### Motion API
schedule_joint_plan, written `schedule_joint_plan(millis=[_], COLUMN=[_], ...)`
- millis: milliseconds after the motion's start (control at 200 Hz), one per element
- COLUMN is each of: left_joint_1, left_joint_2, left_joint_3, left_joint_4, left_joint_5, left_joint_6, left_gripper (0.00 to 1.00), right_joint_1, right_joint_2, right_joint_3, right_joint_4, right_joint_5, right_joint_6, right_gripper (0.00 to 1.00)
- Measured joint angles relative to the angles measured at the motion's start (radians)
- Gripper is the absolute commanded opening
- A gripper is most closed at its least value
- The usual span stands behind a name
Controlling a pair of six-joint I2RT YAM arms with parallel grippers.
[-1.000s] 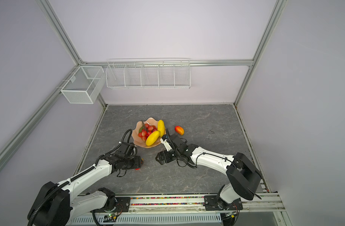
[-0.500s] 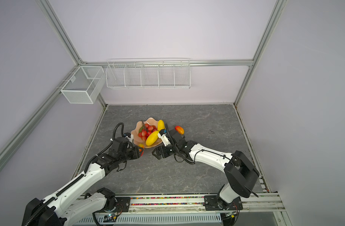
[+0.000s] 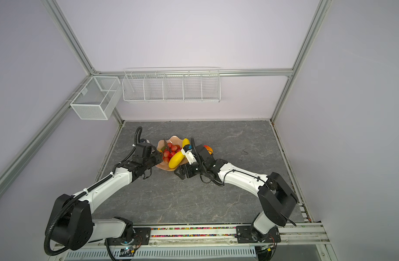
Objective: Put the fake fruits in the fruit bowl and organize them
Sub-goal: 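Lower the mango into the bowl and open the left gripper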
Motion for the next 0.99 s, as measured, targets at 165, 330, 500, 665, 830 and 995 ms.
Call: schedule_joint_plan(millis=[165, 330, 500, 665, 830, 995], left_joint_1=[0.000, 0.000, 0.000, 0.000, 0.000, 0.000], left_joint_2=[0.056, 0.077, 0.077, 0.098, 0.105, 0.102], left_joint_3=[0.031, 0.031, 0.021, 0.021, 0.020, 0.020], left_joint_4=[-0.008, -0.019, 0.000, 0.014, 0.017, 0.013], left_joint_5=[-0.001, 0.008, 0.020, 0.037, 0.045, 0.043], left_joint_6=[-0.033, -0.068, -0.091, -0.100, -0.107, -0.108], left_gripper=[0.40, 0.42, 0.50, 0.51, 0.56, 0.67], right_joint_1=[-0.013, -0.018, -0.018, -0.019, -0.020, -0.026], right_joint_2=[0.000, 0.000, 0.000, 0.000, -0.004, -0.005], right_joint_3=[-0.001, -0.002, -0.007, -0.018, -0.019, -0.019], right_joint_4=[0.000, 0.000, 0.000, 0.000, 0.000, 0.000], right_joint_5=[-0.001, -0.001, -0.001, 0.000, 0.000, 0.000], right_joint_6=[0.000, 0.000, 0.000, 0.001, 0.001, 0.001], right_gripper=[0.88, 0.88, 0.88, 0.88, 0.88, 0.88])
